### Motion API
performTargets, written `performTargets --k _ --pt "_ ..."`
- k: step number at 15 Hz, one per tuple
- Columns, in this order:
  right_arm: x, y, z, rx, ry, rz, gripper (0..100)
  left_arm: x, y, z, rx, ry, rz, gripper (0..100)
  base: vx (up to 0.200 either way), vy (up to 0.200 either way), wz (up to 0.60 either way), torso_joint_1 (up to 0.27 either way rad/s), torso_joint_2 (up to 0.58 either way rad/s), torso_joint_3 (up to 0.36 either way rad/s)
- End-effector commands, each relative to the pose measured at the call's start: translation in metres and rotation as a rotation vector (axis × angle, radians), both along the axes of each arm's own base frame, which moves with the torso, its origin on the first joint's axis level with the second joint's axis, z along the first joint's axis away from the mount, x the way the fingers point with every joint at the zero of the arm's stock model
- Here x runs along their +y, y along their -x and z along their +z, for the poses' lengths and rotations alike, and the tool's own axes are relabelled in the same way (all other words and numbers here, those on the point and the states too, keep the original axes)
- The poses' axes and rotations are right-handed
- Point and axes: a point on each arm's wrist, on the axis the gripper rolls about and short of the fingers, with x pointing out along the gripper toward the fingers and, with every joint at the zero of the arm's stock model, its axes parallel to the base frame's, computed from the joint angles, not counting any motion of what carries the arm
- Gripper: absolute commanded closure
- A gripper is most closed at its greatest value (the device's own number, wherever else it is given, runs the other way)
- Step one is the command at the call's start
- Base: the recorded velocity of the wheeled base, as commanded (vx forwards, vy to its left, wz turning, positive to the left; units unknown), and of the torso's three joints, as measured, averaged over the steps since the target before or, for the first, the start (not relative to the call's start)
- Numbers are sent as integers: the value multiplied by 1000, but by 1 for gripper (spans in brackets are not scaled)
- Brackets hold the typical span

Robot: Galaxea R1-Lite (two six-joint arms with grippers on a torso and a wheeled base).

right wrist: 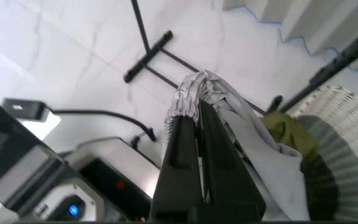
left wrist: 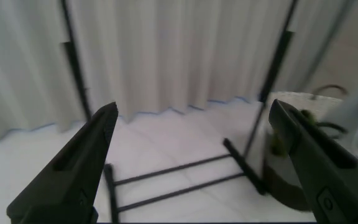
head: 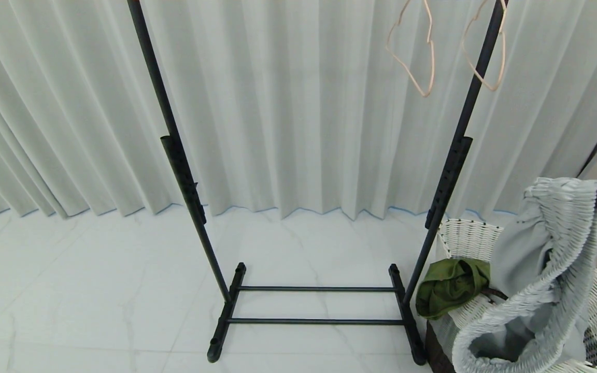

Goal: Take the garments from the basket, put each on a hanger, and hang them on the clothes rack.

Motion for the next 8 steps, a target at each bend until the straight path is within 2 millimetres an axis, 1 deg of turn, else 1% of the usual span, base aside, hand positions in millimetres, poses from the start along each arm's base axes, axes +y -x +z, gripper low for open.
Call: performTargets --k 1,3,4,5,8 --pt "11 -8 -2 15 -3 8 100 -33 -71 31 162 -19 -238 0 0 0 0 0 0 0" --pt "13 -8 2 1 -49 48 100 -67 -106 22 279 35 -354 0 0 0 0 0 0 0" --pt "14 -8 1 3 -48 51 100 -80 -117 15 339 46 -388 0 0 0 0 0 0 0" --pt "17 -11 -1 9 -41 51 100 -99 -127 4 421 46 -440 0 0 0 0 0 0 0" --pt "25 -17 -2 -4 -76 78 100 -140 -135 -23 555 -40 -551 0 0 0 0 0 0 0"
